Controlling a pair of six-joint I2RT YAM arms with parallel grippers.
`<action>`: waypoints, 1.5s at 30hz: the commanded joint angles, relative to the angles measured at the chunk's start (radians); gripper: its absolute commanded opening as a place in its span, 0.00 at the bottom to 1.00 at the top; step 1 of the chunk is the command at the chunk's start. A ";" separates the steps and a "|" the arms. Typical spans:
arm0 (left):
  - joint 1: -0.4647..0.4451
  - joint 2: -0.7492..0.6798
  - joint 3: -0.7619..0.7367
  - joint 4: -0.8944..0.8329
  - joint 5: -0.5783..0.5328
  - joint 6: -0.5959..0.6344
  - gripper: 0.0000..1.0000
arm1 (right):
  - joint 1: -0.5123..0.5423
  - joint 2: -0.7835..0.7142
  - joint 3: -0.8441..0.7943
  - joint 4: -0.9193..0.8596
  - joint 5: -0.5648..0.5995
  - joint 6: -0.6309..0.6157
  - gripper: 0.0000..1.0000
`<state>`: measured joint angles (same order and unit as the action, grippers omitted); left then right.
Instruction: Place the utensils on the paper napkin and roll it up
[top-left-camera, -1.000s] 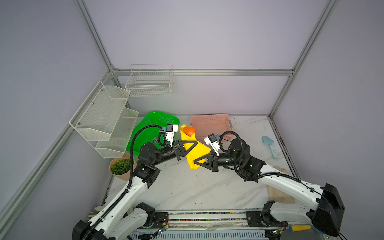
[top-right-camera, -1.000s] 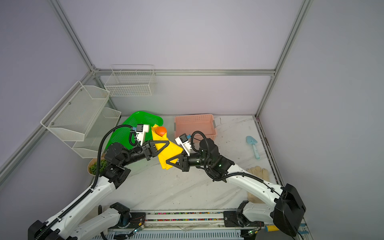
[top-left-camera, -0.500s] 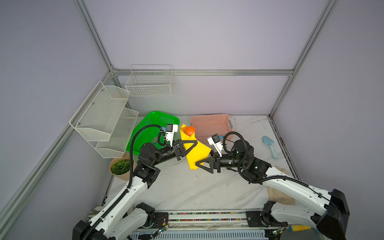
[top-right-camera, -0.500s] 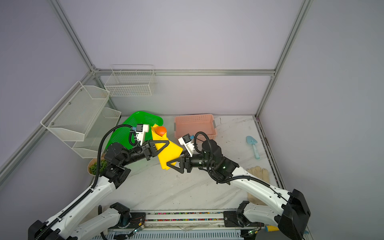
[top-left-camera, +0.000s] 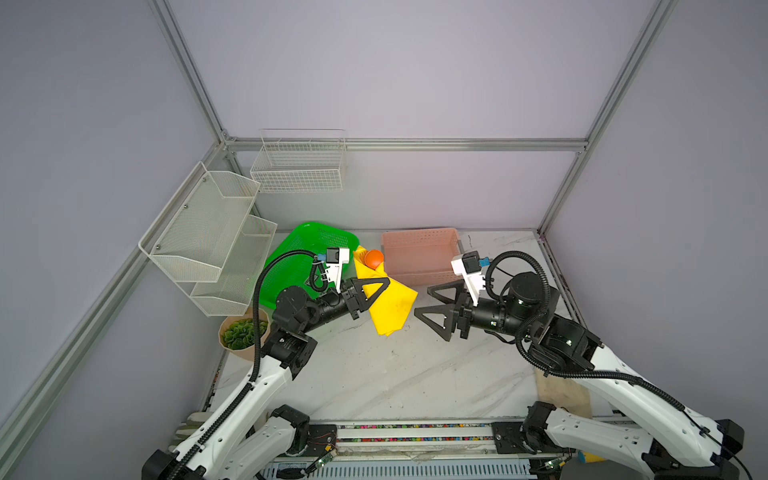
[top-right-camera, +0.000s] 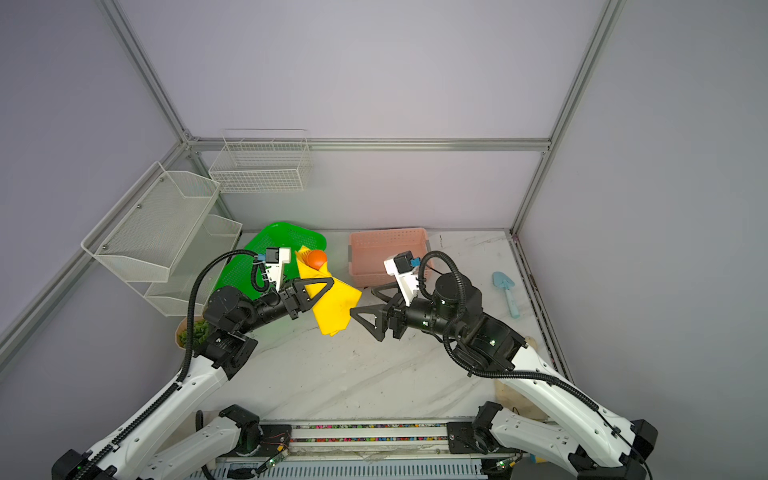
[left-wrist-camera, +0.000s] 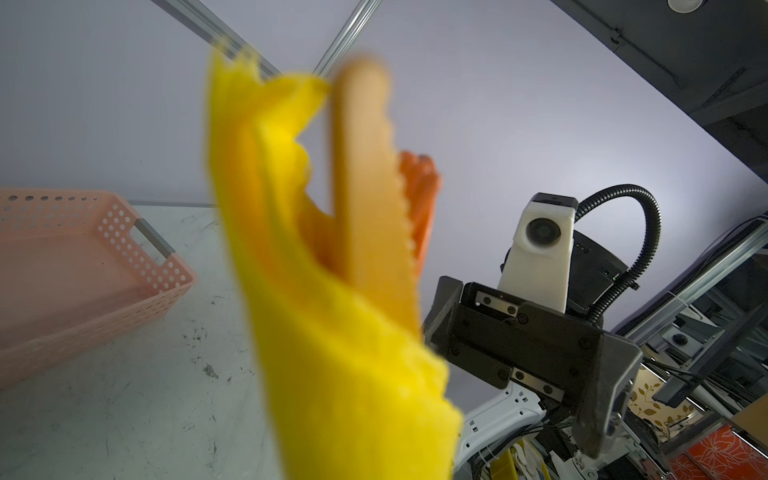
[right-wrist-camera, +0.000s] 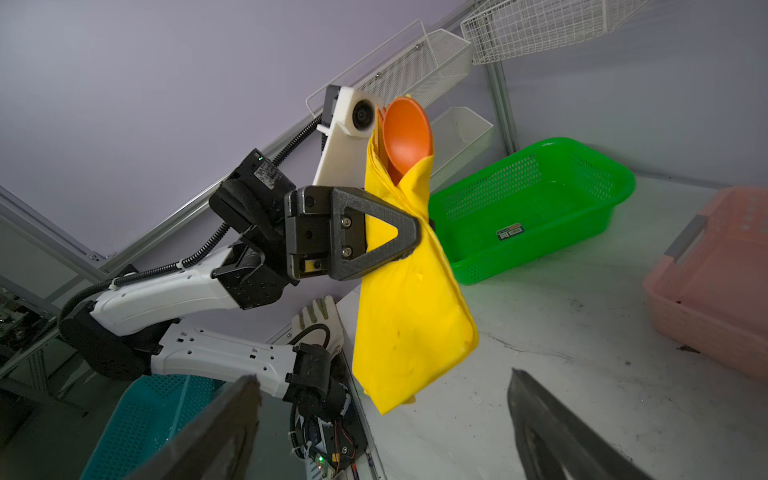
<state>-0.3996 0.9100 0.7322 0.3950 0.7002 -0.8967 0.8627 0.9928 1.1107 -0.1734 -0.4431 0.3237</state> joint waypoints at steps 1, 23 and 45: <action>0.007 -0.026 0.094 0.013 -0.017 0.028 0.02 | 0.031 0.040 0.037 -0.031 -0.026 -0.044 0.95; 0.008 -0.042 0.096 -0.042 -0.065 0.079 0.02 | 0.114 0.159 0.217 -0.133 0.055 -0.101 0.94; 0.008 -0.018 0.064 0.096 -0.006 -0.018 0.02 | 0.125 0.279 0.143 0.054 -0.044 -0.095 0.91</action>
<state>-0.3992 0.8925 0.7319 0.4107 0.6701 -0.8894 0.9848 1.2602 1.2579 -0.1677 -0.4595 0.2508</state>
